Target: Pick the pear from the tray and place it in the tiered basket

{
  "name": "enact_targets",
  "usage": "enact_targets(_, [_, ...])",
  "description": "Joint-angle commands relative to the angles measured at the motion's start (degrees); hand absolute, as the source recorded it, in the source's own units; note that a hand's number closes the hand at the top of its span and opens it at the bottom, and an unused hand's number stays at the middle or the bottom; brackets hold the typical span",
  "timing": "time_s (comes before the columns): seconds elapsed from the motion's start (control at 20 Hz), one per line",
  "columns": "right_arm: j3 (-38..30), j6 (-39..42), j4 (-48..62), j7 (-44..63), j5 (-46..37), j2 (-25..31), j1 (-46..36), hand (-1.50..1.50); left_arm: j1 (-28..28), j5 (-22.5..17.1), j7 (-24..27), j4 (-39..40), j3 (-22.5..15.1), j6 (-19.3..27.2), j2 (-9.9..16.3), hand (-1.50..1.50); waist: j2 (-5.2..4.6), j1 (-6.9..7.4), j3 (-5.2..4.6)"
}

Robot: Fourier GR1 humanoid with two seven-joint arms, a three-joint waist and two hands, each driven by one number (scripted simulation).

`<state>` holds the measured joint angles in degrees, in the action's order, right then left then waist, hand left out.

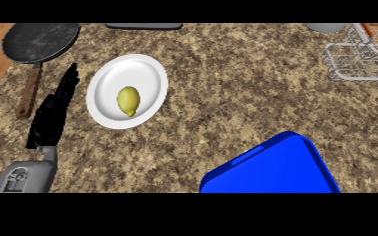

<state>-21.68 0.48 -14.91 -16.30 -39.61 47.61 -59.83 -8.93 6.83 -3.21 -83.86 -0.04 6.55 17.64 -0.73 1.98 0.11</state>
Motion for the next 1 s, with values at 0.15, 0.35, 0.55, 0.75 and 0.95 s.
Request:
enact_targets(0.15, [-4.6, -0.7, -0.2, -0.2, 4.1, 4.5, -2.0, -1.50, 2.9, 1.1, 0.8, -1.1, -0.7, 0.9, -1.7, 0.00, 0.17, -0.07, -0.02])
enact_targets(0.35, [-7.2, 4.3, 1.2, 3.6, 6.6, 10.5, -2.1, -1.50, 2.0, 0.7, -1.2, -2.4, 0.0, 0.1, -1.1, 0.00, 0.36, -0.50, -0.03])
enact_targets(0.55, [-9.9, 9.8, 4.5, 4.4, 9.1, 15.2, 0.5, -1.50, 0.7, -0.5, -0.7, -0.5, 1.9, -1.5, 0.4, 0.00, 0.15, -0.58, 0.01])
enact_targets(0.75, [-11.4, 16.4, 6.6, -0.1, 10.6, 20.9, 6.6, -1.50, -0.9, 0.3, 0.0, 0.6, 1.9, -0.1, -0.8, 0.00, 0.05, -1.25, 0.10])
enact_targets(0.95, [-15.2, 22.2, 8.9, -8.1, 14.2, 26.5, 14.0, -1.50, -0.2, 0.3, 1.0, 1.2, 2.4, 0.0, -0.9, 0.00, 0.09, -2.24, 0.23])
